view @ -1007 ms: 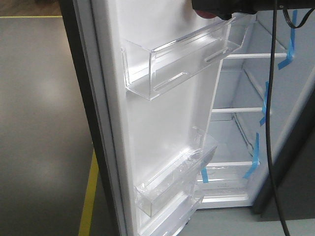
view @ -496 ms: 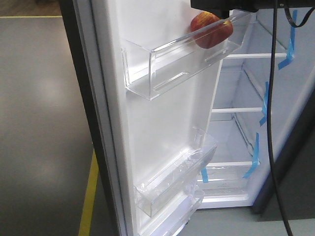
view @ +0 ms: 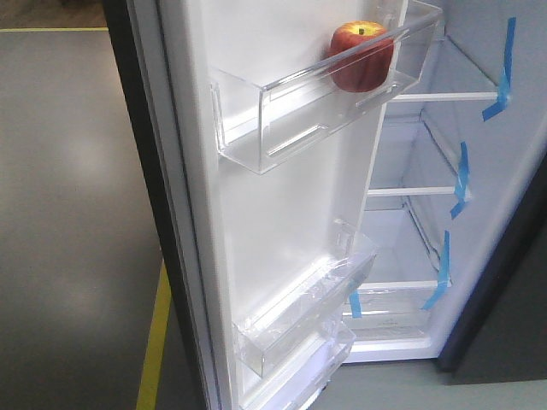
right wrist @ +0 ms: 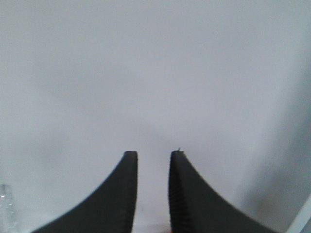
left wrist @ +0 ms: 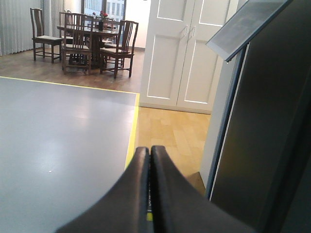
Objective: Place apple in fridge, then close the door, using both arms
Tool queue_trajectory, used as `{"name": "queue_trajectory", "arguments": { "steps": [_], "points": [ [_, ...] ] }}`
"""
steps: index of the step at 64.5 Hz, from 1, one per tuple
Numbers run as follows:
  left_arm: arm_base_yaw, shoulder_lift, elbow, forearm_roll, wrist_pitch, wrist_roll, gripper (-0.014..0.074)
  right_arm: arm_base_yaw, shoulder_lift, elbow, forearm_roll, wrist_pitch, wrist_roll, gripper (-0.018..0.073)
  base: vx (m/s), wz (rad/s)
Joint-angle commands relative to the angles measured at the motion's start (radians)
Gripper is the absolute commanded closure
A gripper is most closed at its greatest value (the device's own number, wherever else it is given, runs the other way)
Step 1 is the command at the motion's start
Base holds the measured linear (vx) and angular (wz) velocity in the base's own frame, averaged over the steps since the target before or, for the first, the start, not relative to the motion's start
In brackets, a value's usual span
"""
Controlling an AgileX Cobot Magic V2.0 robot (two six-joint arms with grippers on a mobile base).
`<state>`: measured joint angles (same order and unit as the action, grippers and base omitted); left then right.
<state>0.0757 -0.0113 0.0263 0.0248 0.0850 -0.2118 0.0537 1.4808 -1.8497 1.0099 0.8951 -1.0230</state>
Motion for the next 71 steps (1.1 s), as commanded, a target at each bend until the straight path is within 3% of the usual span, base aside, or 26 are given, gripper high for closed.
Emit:
{"name": "queue_trajectory", "arguments": {
  "steps": [1,8,17,37,43,56,61,71],
  "points": [
    [-0.006,-0.014,0.028,-0.001,-0.073,-0.003,0.0603,-0.003,-0.084,-0.028,0.015,0.023,0.009,0.0577,0.00,0.00],
    [-0.006,-0.014,0.028,-0.001,-0.074,-0.003,0.0603,-0.003,-0.143,0.004,-0.011,0.101,0.053,0.0564,0.00,0.00],
    [-0.006,-0.014,0.028,-0.007,-0.095,-0.031,0.0603,-0.003,-0.263,0.174,-0.012,0.070,0.053,0.0564,0.00,0.00],
    [-0.006,-0.014,0.028,-0.150,-0.166,-0.238,0.0603,-0.003,-0.636,0.797,-0.007,-0.079,0.023,0.0564,0.00,0.00],
    [-0.006,-0.014,0.019,-0.224,-0.205,-0.314,0.0603,-0.003,-0.759,0.975,-0.007,-0.146,0.023,0.0564,0.00,0.00],
    [-0.006,-0.014,0.017,-0.426,-0.303,-0.507,0.0603,-0.003,-1.015,1.229,-0.004,-0.212,0.080,0.0564,0.00,0.00],
    [-0.006,-0.014,0.017,-0.500,-0.364,-0.624,0.0603,-0.003,-1.089,1.278,-0.004,-0.211,0.105,0.0564,0.00,0.00],
    [-0.006,-0.014,-0.042,-0.498,-0.506,-0.935,0.0603,-0.003,-1.170,1.307,-0.006,-0.207,0.106,0.0564,0.00,0.00]
  ]
}}
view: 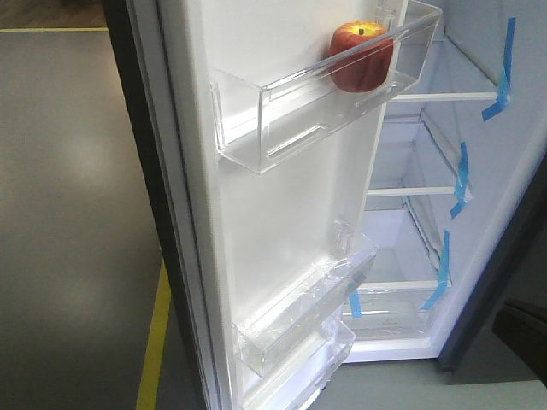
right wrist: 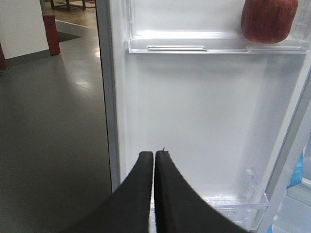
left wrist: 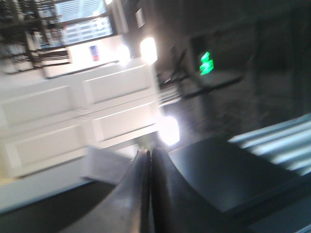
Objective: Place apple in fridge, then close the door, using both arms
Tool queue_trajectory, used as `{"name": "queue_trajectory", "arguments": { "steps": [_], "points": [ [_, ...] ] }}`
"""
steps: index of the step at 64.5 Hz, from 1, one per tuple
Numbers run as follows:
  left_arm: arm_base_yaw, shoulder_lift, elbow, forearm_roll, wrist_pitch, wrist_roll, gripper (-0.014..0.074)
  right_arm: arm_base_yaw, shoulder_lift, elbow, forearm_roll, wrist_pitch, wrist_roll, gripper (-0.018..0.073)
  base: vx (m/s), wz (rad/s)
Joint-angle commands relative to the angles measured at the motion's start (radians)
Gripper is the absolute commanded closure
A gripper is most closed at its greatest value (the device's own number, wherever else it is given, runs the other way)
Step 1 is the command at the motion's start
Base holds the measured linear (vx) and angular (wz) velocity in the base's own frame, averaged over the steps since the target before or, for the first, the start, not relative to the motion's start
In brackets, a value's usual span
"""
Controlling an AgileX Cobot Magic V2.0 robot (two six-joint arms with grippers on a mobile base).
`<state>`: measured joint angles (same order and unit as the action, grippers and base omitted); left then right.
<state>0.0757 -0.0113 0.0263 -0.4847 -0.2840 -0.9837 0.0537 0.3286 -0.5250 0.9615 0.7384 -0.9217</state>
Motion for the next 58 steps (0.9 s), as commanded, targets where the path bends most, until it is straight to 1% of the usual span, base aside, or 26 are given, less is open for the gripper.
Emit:
{"name": "queue_trajectory", "arguments": {
  "steps": [1,4,6,16,19,21,26,32,33,43,48,52,58],
  "points": [
    [-0.006,-0.014,-0.059,0.023,-0.150,-0.196,0.0603,-0.003,-0.021,-0.018,0.042,-0.050,0.005,0.0564,0.00,0.00],
    [-0.006,-0.014,-0.105,0.056,-0.176,-0.252,0.0603,-0.003,-0.027,-0.018,0.042,-0.051,0.005,0.0564,0.00,0.00],
    [-0.006,-0.012,-0.141,0.092,-0.188,-0.283,0.0603,-0.003,-0.028,-0.018,0.042,-0.051,0.005,0.0564,0.00,0.00],
    [-0.006,0.065,-0.313,0.253,-0.211,-0.348,0.0603,-0.003,-0.028,-0.018,0.050,-0.050,0.005,0.0564,0.00,0.00],
    [-0.006,0.109,-0.372,0.318,-0.211,-0.377,0.0603,-0.003,-0.028,-0.018,0.054,-0.050,0.005,0.0564,0.00,0.00],
    [-0.006,0.147,-0.415,0.381,-0.210,-0.398,0.0603,-0.003,-0.028,-0.018,0.056,-0.048,0.005,0.0564,0.00,0.00],
    [-0.006,0.238,-0.504,0.485,-0.211,-0.463,0.0603,-0.003,-0.028,-0.018,0.067,-0.046,0.005,0.0564,0.00,0.00],
    [-0.006,0.392,-0.603,0.616,-0.244,-0.584,0.0603,-0.003,-0.028,-0.018,0.070,-0.044,0.004,0.0564,0.00,0.00],
    [-0.006,0.428,-0.625,0.644,-0.263,-0.613,0.0603,-0.003,-0.028,-0.018,0.070,-0.044,0.004,0.0564,0.00,0.00],
    [-0.006,0.725,-0.807,0.855,-0.464,-0.793,0.0603,-0.003,-0.028,-0.018,0.070,-0.044,0.004,0.0563,0.00,0.00],
    [-0.006,0.864,-0.910,0.951,-0.530,-0.842,0.0603,-0.003,-0.028,-0.018,0.070,-0.036,0.004,0.0563,0.00,0.00],
    [-0.006,0.973,-1.008,1.025,-0.561,-0.878,0.0603,-0.003,-0.028,-0.018,0.070,-0.024,0.004,0.0563,0.00,0.00],
    [-0.006,1.129,-1.133,1.128,-0.602,-0.953,0.0603,-0.003,-0.028,-0.018,0.070,-0.007,0.003,0.0563,0.00,0.00]
  ]
}}
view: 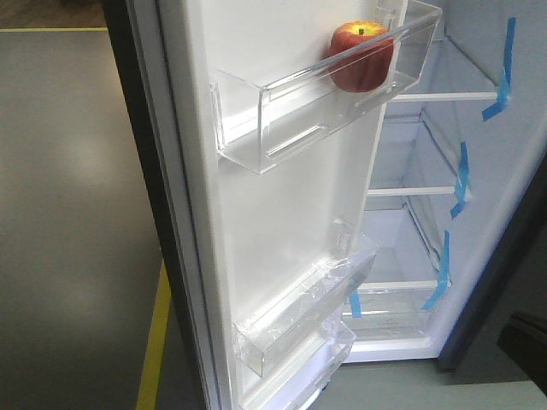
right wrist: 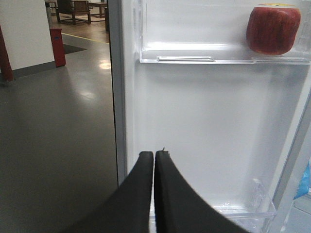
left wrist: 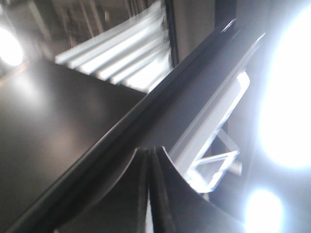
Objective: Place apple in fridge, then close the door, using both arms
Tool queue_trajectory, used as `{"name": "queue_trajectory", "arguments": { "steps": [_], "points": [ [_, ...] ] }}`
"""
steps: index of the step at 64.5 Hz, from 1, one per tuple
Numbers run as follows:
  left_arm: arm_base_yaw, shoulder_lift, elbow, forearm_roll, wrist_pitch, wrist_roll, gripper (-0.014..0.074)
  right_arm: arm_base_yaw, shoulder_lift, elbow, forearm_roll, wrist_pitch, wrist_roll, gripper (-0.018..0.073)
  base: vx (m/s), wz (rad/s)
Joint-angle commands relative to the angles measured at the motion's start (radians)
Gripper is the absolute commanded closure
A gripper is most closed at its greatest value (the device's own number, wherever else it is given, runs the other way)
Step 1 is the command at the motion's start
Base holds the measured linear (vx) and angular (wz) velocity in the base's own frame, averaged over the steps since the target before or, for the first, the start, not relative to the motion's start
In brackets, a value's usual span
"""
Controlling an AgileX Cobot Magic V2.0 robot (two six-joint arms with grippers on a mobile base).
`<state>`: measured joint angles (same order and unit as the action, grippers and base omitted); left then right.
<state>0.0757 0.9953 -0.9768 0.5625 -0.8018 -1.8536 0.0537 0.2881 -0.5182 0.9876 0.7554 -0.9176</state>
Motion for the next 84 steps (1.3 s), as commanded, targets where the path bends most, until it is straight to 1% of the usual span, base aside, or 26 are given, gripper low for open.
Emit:
{"name": "queue_trajectory", "arguments": {
  "steps": [1,7,12,21,29,35,41,45,48,52,57,65,69,74,84],
  "points": [
    [-0.006,0.153,-0.158,0.100,-0.093,-0.102,0.0603,-0.003,0.012,-0.025,0.044,-0.021,-0.001,0.0563,0.00,0.00],
    [-0.006,0.283,-0.282,0.185,-0.119,-0.176,0.0601,-0.003,0.012,-0.025,0.044,-0.001,0.000,0.0563,0.00,0.00],
    [-0.006,0.382,-0.378,0.235,-0.120,-0.218,0.0595,-0.003,0.012,-0.025,0.044,0.017,0.000,0.0563,0.00,0.00],
    [-0.006,0.516,-0.509,0.292,-0.149,-0.287,0.0569,-0.003,0.012,-0.025,0.043,0.043,0.000,0.0563,0.00,0.00],
    [-0.006,0.596,-0.583,0.345,-0.171,-0.299,0.0507,-0.003,0.012,-0.025,0.043,0.052,0.000,0.0557,0.00,0.00],
    [-0.007,0.630,-0.609,0.379,-0.173,-0.299,0.0431,-0.003,0.012,-0.025,0.043,0.056,0.000,0.0533,0.00,0.00],
    [-0.007,0.645,-0.618,0.386,-0.182,-0.299,0.0355,-0.003,0.012,-0.025,0.044,0.062,0.000,0.0481,0.00,0.00],
    [-0.007,0.654,-0.620,0.386,-0.198,-0.299,0.0304,-0.003,0.012,-0.025,0.044,0.062,0.000,0.0426,0.00,0.00],
    [-0.012,0.655,-0.620,0.392,-0.205,-0.299,0.0283,-0.003,0.012,-0.025,0.044,0.062,0.000,0.0373,0.00,0.00],
    [-0.023,0.655,-0.620,0.405,-0.205,-0.299,0.0265,-0.003,0.012,-0.025,0.044,0.062,0.000,0.0296,0.00,0.00],
    [-0.048,0.655,-0.620,0.414,-0.203,-0.299,0.0262,-0.003,0.012,-0.025,0.045,0.059,0.000,0.0194,0.00,0.00],
    [-0.076,0.655,-0.620,0.435,-0.198,-0.299,0.0262,-0.003,0.012,-0.025,0.045,0.058,0.000,0.0087,0.00,0.00],
    [-0.085,0.655,-0.620,0.451,-0.197,-0.299,0.0262,-0.003,0.012,-0.025,0.045,0.058,0.000,0.0064,0.00,0.00],
    [-0.089,0.655,-0.620,0.457,-0.208,-0.299,0.0262,-0.003,0.012,-0.025,0.045,0.059,0.000,0.0058,0.00,0.00],
    [-0.108,0.655,-0.620,0.457,-0.286,-0.299,0.0262,-0.003,0.012,-0.025,0.045,0.058,0.000,0.0064,0.00,0.00]
  ]
}}
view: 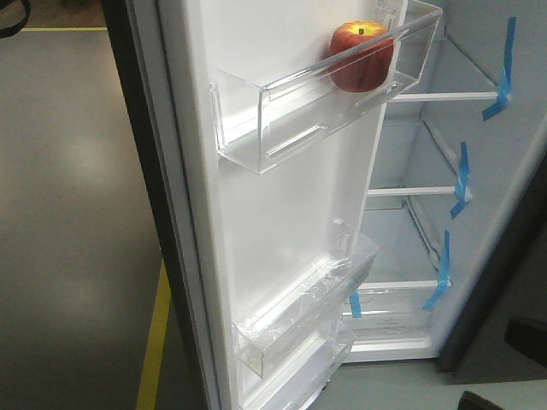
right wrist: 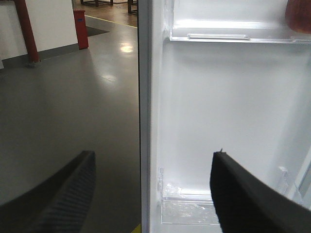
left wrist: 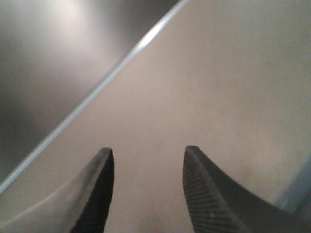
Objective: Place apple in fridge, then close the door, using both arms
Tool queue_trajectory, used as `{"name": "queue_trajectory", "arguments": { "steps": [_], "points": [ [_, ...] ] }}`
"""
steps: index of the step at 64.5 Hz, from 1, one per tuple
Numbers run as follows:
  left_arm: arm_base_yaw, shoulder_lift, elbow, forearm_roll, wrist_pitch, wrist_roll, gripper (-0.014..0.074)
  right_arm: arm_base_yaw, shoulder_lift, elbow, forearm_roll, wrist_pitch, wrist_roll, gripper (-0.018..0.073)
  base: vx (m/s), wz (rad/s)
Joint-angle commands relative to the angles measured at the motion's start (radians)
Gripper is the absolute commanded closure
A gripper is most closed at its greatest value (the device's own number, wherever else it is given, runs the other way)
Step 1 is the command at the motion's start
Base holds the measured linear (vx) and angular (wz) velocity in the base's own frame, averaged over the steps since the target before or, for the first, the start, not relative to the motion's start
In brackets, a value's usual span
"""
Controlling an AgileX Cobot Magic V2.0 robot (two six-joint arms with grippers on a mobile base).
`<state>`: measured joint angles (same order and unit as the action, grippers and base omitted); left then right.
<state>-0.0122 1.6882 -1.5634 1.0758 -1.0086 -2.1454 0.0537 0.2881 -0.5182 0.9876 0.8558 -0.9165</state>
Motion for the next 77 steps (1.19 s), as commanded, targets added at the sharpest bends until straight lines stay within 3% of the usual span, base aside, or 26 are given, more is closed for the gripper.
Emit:
{"name": "queue_trajectory", "arguments": {
  "steps": [1,12,27,34,40,48,62,77],
  "points": [
    [-0.024,-0.038,-0.033,-0.057,-0.089,-0.008,0.0262,-0.003,0.012,-0.025,0.045,-0.042,-0.001,0.0064,0.00,0.00],
    [-0.087,-0.038,-0.033,-0.055,-0.172,-0.008,0.0262,-0.003,0.012,-0.025,0.045,-0.042,-0.001,0.0064,0.00,0.00],
    [-0.300,-0.038,-0.033,0.028,-0.219,-0.008,0.0262,-0.003,0.012,-0.025,0.045,-0.042,-0.001,0.0064,0.00,0.00],
    [-0.358,-0.038,-0.034,0.076,-0.195,-0.008,0.0262,-0.003,0.012,-0.025,0.048,-0.048,-0.001,0.0069,0.00,0.00],
    [-0.350,-0.039,-0.034,0.103,-0.157,-0.007,0.0262,-0.003,0.012,-0.025,0.049,-0.070,-0.001,0.0083,0.00,0.00],
    [-0.283,-0.041,-0.034,0.161,-0.090,-0.007,0.0262,-0.003,0.013,-0.025,0.043,-0.148,-0.001,0.0107,0.00,0.00],
    [-0.154,-0.042,-0.034,0.252,0.016,-0.007,0.0262,-0.003,0.103,-0.029,0.012,-0.519,0.002,0.0137,0.00,0.00],
    [-0.054,-0.042,-0.034,0.275,0.073,-0.007,0.0262,-0.003,0.448,-0.198,-0.014,-0.831,-0.022,0.0137,0.00,0.00]
  ]
}}
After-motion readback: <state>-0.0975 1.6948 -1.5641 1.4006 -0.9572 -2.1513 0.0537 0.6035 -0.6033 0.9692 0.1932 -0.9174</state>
